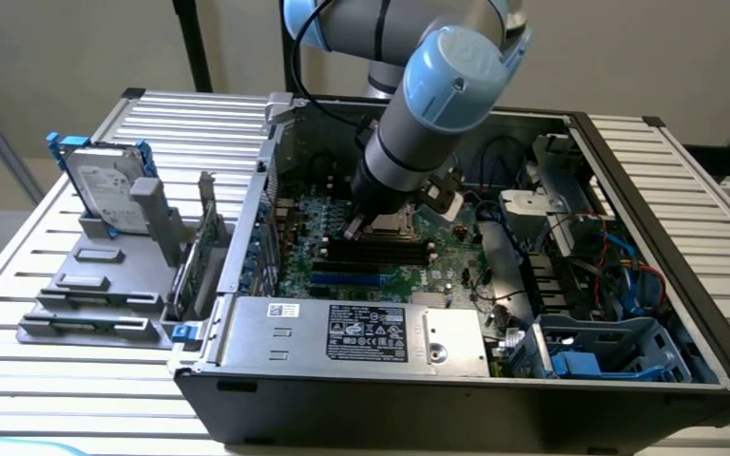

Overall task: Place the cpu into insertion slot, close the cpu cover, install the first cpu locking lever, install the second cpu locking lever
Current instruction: 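Install the second cpu locking lever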

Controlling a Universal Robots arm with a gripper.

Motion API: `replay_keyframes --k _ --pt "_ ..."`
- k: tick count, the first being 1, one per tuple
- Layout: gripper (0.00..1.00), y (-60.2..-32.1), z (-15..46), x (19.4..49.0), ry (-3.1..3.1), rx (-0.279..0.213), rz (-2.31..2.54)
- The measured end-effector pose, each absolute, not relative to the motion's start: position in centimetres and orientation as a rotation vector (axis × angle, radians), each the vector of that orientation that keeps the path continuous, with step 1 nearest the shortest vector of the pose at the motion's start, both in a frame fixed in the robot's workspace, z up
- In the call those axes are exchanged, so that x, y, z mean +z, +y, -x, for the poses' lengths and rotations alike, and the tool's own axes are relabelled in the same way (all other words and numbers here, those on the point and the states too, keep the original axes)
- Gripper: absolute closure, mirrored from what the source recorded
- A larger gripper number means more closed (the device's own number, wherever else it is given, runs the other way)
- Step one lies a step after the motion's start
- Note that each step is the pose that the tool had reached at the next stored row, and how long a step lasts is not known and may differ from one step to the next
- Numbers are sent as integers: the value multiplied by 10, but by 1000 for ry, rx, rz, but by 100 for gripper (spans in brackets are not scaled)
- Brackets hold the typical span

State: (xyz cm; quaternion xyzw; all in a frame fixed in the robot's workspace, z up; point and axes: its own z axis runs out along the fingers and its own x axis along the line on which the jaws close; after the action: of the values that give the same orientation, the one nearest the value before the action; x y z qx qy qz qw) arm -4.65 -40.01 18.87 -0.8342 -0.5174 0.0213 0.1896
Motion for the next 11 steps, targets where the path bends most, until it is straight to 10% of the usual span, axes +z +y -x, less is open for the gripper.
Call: replay_keyframes --k 11 --pt "89 -400 47 196 -1463 85 2369"
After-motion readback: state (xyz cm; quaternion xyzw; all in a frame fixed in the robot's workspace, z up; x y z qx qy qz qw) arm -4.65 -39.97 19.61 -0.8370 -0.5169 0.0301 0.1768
